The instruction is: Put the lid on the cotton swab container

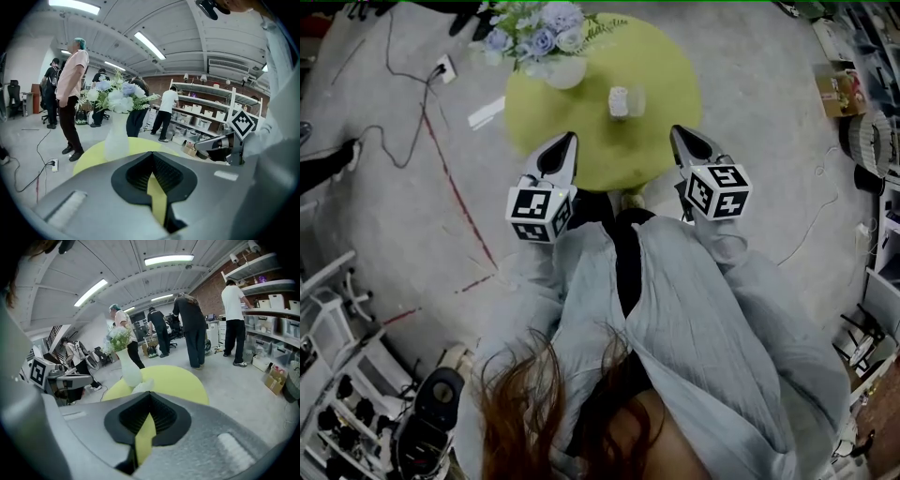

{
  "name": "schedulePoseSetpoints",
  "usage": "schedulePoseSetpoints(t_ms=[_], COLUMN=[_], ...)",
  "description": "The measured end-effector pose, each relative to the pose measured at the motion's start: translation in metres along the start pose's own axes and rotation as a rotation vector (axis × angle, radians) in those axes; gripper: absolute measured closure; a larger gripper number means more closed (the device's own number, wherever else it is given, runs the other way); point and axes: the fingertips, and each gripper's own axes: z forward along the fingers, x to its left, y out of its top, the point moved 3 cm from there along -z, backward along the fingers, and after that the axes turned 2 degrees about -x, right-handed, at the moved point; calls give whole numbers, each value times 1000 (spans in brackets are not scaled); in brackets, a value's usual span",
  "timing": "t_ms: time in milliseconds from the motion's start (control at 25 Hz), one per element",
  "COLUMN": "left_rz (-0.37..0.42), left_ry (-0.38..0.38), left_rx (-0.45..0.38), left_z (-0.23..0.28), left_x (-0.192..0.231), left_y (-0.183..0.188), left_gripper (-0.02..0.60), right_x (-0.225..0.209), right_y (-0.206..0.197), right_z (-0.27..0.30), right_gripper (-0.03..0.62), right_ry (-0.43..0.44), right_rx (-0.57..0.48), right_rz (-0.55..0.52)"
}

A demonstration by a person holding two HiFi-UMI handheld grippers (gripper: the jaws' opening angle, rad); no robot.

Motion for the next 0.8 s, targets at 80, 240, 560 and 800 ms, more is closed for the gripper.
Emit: schedulePoseSetpoints(t_ms=[80, 240, 560, 800], left_rz=[2, 4, 11, -16], left_ry=[-13, -32, -65, -44], left_rx=[9, 20, 48, 61], left_z=[6, 18, 37, 43], left_x=[7, 21, 32, 41], left_y=[2, 5, 7, 4], left_gripper=[561, 561, 561, 561], right_x=[1, 3, -6, -13], right_y=[3, 7, 3, 0], right_z=[7, 22, 52, 73], right_gripper=[592, 592, 592, 592], right_ry=[-10, -23, -47, -47], right_rx=[7, 21, 67, 91], right_rz=[3, 8, 26, 47])
